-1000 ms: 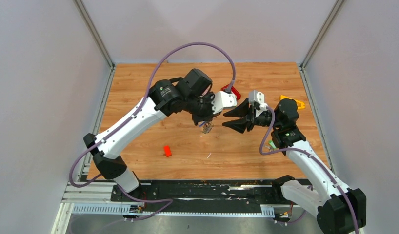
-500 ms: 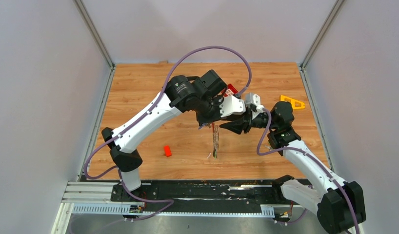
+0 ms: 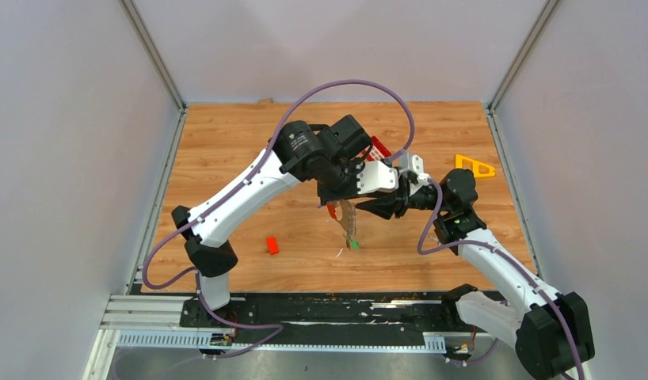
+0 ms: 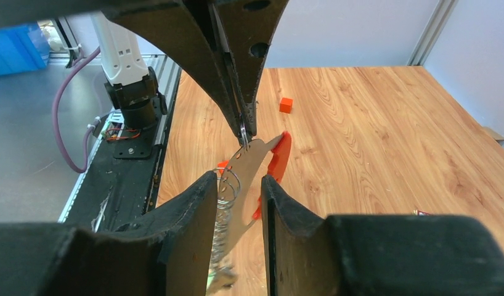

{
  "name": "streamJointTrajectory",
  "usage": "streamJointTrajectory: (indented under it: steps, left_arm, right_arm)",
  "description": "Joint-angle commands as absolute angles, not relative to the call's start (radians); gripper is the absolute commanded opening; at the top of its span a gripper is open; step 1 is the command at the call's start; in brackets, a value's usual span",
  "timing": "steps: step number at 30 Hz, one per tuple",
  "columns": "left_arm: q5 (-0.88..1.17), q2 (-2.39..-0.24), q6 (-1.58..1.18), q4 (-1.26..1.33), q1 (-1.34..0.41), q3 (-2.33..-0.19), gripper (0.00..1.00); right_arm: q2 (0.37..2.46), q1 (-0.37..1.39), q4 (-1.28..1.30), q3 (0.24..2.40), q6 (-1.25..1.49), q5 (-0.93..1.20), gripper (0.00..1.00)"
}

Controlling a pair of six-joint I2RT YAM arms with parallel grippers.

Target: Put the keys on the keyring

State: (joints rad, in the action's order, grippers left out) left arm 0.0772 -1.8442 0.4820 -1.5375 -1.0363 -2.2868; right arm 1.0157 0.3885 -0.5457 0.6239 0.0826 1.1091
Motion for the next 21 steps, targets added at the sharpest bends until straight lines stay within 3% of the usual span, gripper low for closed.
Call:
streamJointTrajectory:
  steps: [1, 10, 21]
  left_arm:
    - [0.116, -1.817, 0.497, -1.507, -1.043, -2.322, 0.0]
    - [0.209, -1.764, 0.474, -1.405, -1.043, -2.208, 0.0]
    - [0.234, -1.756, 0.471, -1.385, -1.043, -2.179, 0.0]
  right_arm:
    - [1.019, 0.401, -0.643, 0.617, 0.13, 1.118, 0.32]
    - [1.023, 0.414, -0.691, 0.617, 0.175, 1.121, 0.32]
    - [1.033, 0.423, -0.647, 0.623, 0.138, 1.12, 0.17]
